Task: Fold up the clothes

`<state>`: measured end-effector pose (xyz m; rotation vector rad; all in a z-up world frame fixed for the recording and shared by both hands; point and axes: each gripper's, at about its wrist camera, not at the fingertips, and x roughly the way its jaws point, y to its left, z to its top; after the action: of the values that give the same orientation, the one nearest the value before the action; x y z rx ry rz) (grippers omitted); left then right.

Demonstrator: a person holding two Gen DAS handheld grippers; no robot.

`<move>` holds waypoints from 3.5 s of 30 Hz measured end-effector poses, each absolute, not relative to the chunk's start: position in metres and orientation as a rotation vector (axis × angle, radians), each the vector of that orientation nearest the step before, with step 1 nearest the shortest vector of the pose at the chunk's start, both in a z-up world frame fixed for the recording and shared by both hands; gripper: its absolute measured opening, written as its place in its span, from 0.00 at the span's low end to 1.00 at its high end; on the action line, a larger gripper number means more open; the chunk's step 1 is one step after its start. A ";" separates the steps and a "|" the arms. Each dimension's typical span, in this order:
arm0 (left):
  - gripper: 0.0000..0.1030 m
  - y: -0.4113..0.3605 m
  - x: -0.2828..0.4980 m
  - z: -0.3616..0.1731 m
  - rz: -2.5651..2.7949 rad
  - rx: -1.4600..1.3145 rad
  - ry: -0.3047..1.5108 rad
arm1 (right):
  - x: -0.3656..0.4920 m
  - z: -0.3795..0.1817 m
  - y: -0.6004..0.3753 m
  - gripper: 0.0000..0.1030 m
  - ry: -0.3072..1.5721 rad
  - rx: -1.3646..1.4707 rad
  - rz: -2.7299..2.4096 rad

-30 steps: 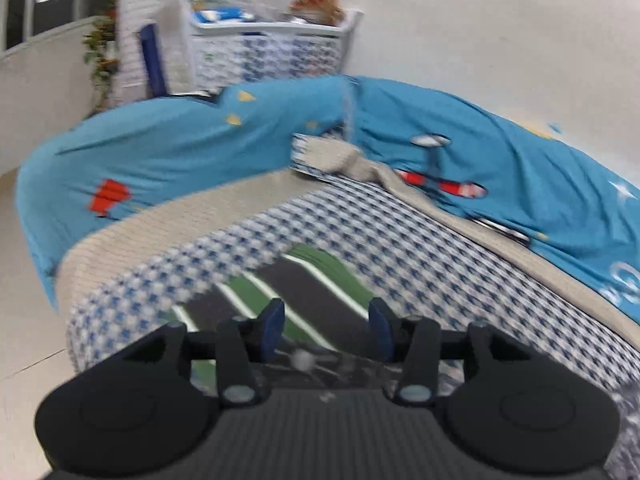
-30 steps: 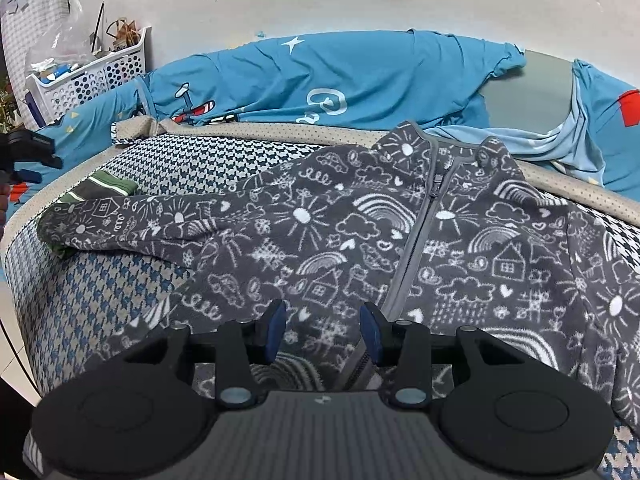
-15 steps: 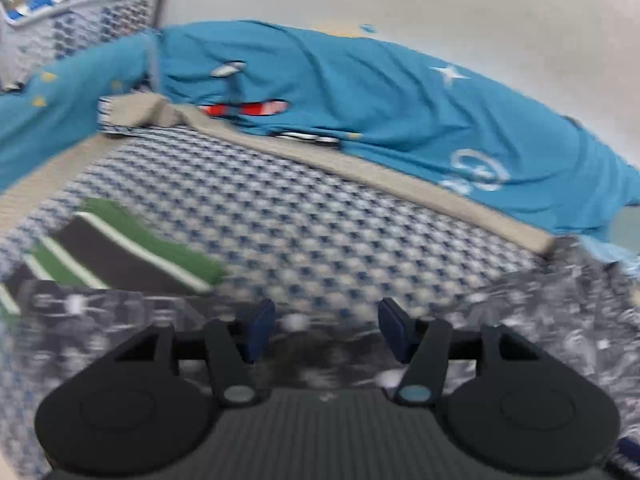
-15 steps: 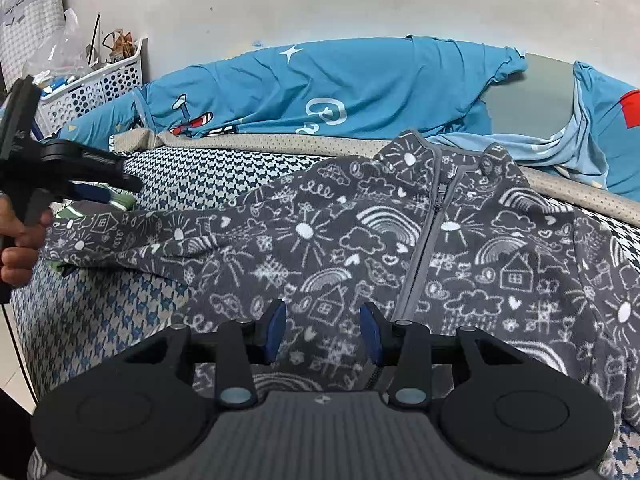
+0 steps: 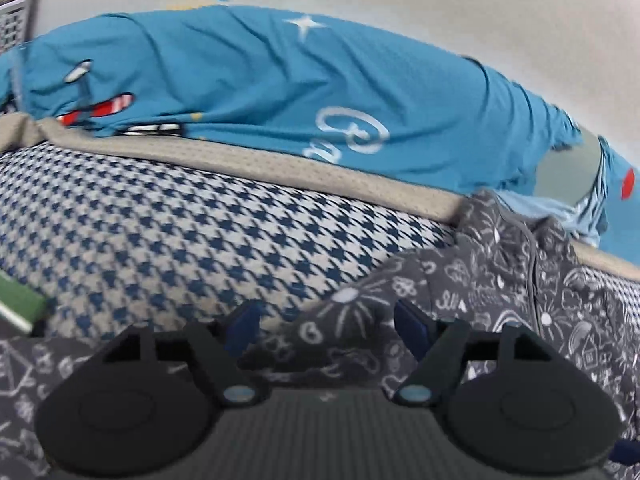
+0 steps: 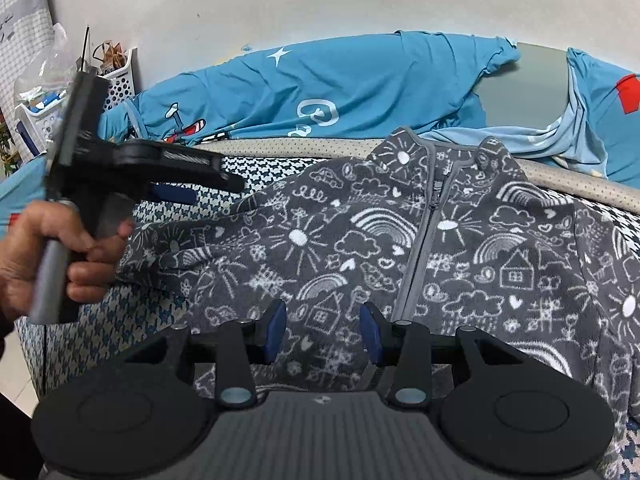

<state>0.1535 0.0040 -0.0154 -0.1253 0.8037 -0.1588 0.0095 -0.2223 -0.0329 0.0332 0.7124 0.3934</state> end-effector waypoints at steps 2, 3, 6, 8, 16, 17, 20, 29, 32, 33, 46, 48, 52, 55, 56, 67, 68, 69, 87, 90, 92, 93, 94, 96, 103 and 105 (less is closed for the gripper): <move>0.70 -0.001 0.160 -0.020 -0.175 -0.114 0.817 | 0.011 -0.033 -0.223 0.39 0.715 0.039 0.394; 0.70 -0.002 0.163 -0.022 -0.185 -0.113 0.825 | 0.011 -0.033 -0.224 0.39 0.716 0.042 0.394; 0.70 -0.006 0.172 -0.030 -0.192 -0.091 0.855 | 0.013 -0.032 -0.225 0.39 0.720 0.052 0.395; 0.70 -0.006 0.178 -0.036 -0.204 -0.100 0.876 | 0.014 -0.032 -0.227 0.39 0.723 0.058 0.395; 0.55 -0.006 0.188 -0.041 -0.229 -0.127 0.892 | 0.017 -0.032 -0.226 0.39 0.728 0.076 0.394; 0.48 -0.007 0.188 -0.041 -0.238 -0.129 0.892 | 0.017 -0.032 -0.226 0.39 0.728 0.077 0.394; 0.32 -0.015 0.186 -0.042 -0.275 -0.113 0.891 | 0.017 -0.032 -0.226 0.39 0.728 0.078 0.391; 0.09 -0.047 0.165 -0.042 -0.268 0.077 0.819 | 0.018 -0.031 -0.227 0.38 0.727 0.081 0.379; 0.08 -0.059 0.152 -0.039 -0.261 0.185 0.756 | 0.021 -0.030 -0.230 0.38 0.721 0.089 0.368; 0.08 -0.065 0.146 -0.038 -0.259 0.235 0.728 | 0.021 -0.029 -0.231 0.38 0.717 0.092 0.364; 0.08 -0.108 0.076 -0.056 -0.382 0.597 0.558 | 0.037 -0.020 -0.251 0.39 0.675 0.153 0.278; 0.08 -0.109 0.073 -0.057 -0.389 0.612 0.551 | 0.043 -0.018 -0.255 0.39 0.661 0.175 0.277; 0.08 -0.112 0.062 -0.061 -0.395 0.669 0.515 | 0.061 -0.009 -0.258 0.39 0.601 0.210 0.300; 0.09 -0.113 0.059 -0.064 -0.397 0.691 0.503 | 0.077 -0.002 -0.254 0.38 0.564 0.242 0.353; 0.09 -0.114 0.059 -0.064 -0.398 0.693 0.501 | 0.082 0.000 -0.251 0.36 0.553 0.247 0.374; 0.09 -0.111 0.052 -0.066 -0.413 0.698 0.484 | 0.103 -0.018 -0.196 0.33 0.586 0.087 0.515; 0.09 -0.111 0.052 -0.067 -0.413 0.699 0.482 | 0.104 -0.020 -0.193 0.33 0.588 0.074 0.513; 0.09 -0.111 0.051 -0.067 -0.413 0.700 0.480 | 0.105 -0.021 -0.190 0.33 0.589 0.061 0.510; 0.10 -0.115 0.050 -0.074 -0.423 0.718 0.475 | 0.126 -0.043 -0.164 0.27 0.617 -0.150 0.463; 0.11 -0.115 0.050 -0.074 -0.430 0.714 0.476 | 0.127 -0.048 -0.163 0.16 0.621 -0.191 0.446; 0.14 -0.115 0.049 -0.074 -0.433 0.718 0.469 | 0.129 -0.051 -0.167 0.14 0.629 -0.162 0.443; 0.17 -0.114 0.048 -0.074 -0.434 0.720 0.465 | 0.130 -0.052 -0.170 0.12 0.631 -0.145 0.444; 0.17 -0.114 0.047 -0.073 -0.435 0.720 0.460 | 0.130 -0.052 -0.172 0.11 0.627 -0.132 0.446; 0.18 -0.111 0.046 -0.070 -0.434 0.714 0.449 | 0.130 -0.050 -0.176 0.08 0.613 -0.104 0.451; 0.26 -0.098 0.040 -0.058 -0.415 0.678 0.407 | 0.137 -0.029 -0.183 0.06 0.545 0.061 0.506; 0.27 -0.094 0.040 -0.055 -0.410 0.668 0.397 | 0.143 -0.020 -0.179 0.06 0.518 0.088 0.526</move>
<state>0.0402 -0.0944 -0.0550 0.6681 0.3970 -0.4100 0.1426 -0.1793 -0.0201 0.0883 0.5176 0.5259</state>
